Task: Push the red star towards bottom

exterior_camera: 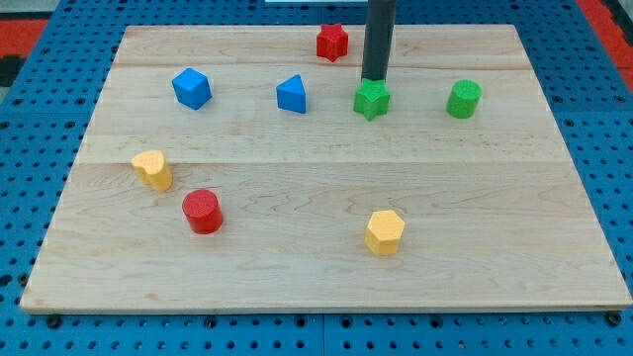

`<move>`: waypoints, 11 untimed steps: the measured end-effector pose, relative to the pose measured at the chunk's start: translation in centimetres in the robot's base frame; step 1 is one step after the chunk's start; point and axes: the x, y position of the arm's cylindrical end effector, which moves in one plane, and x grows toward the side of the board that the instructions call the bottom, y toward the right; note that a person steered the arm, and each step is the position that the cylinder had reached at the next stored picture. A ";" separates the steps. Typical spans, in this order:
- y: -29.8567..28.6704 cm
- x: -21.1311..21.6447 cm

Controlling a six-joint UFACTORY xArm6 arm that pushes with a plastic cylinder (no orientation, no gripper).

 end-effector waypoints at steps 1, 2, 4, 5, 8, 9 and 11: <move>0.0 -4.6; 1.0 -8.7; -12.3 -8.0; -16.1 -6.9; -7.4 -6.3; -10.6 -3.5; -14.8 -6.6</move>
